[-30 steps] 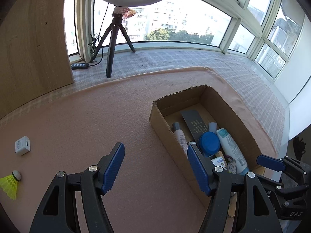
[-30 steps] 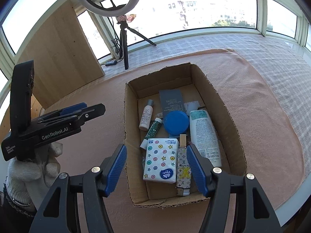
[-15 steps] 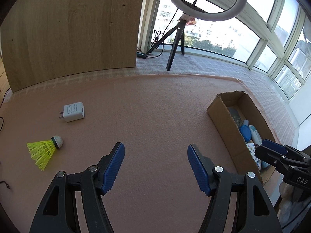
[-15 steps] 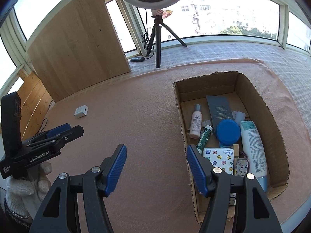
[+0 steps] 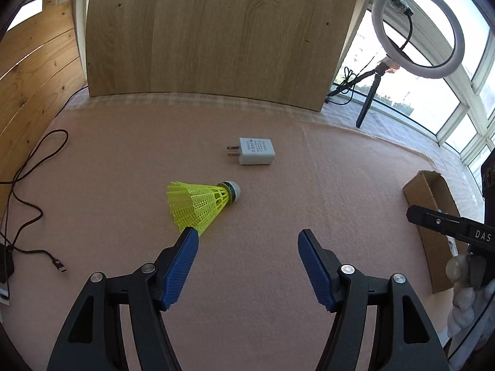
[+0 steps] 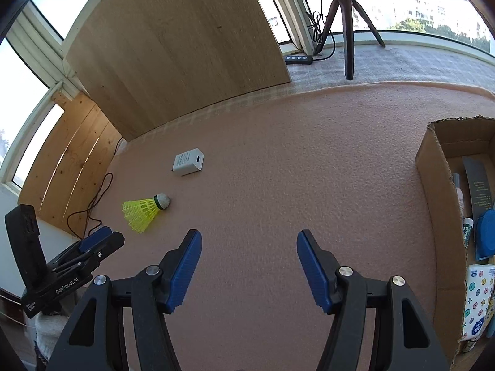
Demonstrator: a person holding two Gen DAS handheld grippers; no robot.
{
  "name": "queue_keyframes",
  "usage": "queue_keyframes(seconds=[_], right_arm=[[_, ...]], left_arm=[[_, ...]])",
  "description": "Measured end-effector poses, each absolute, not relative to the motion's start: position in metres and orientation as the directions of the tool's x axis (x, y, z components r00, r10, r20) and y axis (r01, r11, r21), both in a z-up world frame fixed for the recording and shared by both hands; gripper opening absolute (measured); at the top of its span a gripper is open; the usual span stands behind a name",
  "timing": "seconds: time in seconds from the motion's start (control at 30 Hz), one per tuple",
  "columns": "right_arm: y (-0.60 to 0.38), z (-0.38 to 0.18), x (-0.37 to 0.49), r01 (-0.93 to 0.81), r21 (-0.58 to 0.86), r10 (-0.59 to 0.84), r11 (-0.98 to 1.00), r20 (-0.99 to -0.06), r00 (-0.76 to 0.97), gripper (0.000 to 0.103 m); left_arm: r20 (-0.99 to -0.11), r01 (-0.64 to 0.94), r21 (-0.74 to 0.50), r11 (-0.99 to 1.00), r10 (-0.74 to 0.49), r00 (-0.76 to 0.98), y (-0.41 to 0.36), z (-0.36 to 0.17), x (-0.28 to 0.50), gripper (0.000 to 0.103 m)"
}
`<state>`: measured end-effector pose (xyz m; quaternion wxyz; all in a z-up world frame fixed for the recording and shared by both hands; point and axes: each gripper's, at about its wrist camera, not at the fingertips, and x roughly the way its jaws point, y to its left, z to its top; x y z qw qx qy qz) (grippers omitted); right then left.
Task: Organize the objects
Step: 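Move the left gripper to the yellow shuttlecock and close on its skirt, then lift the shuttlecock with the left gripper while the right gripper grasps its cork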
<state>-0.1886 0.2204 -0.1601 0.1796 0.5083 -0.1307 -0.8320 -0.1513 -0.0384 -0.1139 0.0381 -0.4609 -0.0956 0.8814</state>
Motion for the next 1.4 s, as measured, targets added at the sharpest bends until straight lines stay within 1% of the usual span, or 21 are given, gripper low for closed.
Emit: queue_keyframes(seconds=[0.13,0.3,0.43,0.6,0.67,0.73,0.97,1.13,1.23,1.3,1.37,1.4], right_arm=[[0.179,-0.166,-0.205,0.218,0.385,-0.442,-0.897,-0.812,-0.381,0.060],[0.133,-0.180,-0.227,0.260,0.391,-0.462,-0.883,-0.823,-0.330,0.060],[0.101,-0.192,-0.240,0.290,0.416,-0.492,-0.862,-0.825,-0.280,0.049],[0.069,-0.207,-0.257,0.297,0.447,-0.516,-0.844,-0.827,-0.223,0.045],[0.061,-0.213,-0.262,0.289,0.459,-0.523,-0.840,-0.828,-0.204,0.040],[0.055,-0.217,-0.267,0.277,0.476,-0.533,-0.835,-0.825,-0.189,0.035],[0.038,-0.223,-0.275,0.281,0.503,-0.556,-0.817,-0.816,-0.157,0.034],[0.036,-0.228,-0.278,0.266,0.522,-0.569,-0.810,-0.810,-0.142,0.029],[0.036,-0.229,-0.279,0.268,0.521,-0.567,-0.810,-0.813,-0.134,0.021],[0.036,-0.229,-0.278,0.267,0.526,-0.571,-0.808,-0.810,-0.133,0.020],[0.038,-0.229,-0.278,0.267,0.535,-0.579,-0.802,-0.805,-0.128,0.018],[0.038,-0.228,-0.277,0.268,0.541,-0.585,-0.797,-0.801,-0.126,0.016]], left_arm=[[-0.813,0.034,-0.205,-0.978,0.151,-0.562,-0.061,-0.124,-0.155,0.067],[-0.823,0.030,-0.221,-0.975,0.170,-0.542,-0.073,-0.137,-0.170,0.058],[-0.831,0.022,-0.239,-0.971,0.193,-0.521,-0.076,-0.148,-0.177,0.054],[-0.834,0.009,-0.254,-0.967,0.214,-0.509,-0.073,-0.157,-0.187,0.048],[-0.833,0.005,-0.260,-0.966,0.222,-0.507,-0.073,-0.160,-0.191,0.047],[-0.834,0.004,-0.266,-0.964,0.228,-0.503,-0.073,-0.162,-0.194,0.043],[-0.834,-0.003,-0.284,-0.959,0.249,-0.493,-0.073,-0.169,-0.200,0.034],[-0.838,-0.019,-0.286,-0.958,0.260,-0.480,-0.068,-0.171,-0.202,0.024],[-0.839,-0.024,-0.289,-0.957,0.265,-0.476,-0.065,-0.173,-0.203,0.017],[-0.836,-0.026,-0.291,-0.956,0.268,-0.478,-0.064,-0.172,-0.203,0.009],[-0.831,-0.035,-0.299,-0.954,0.278,-0.482,-0.061,-0.170,-0.202,0.003],[-0.827,-0.041,-0.301,-0.953,0.283,-0.485,-0.059,-0.168,-0.201,0.003]])
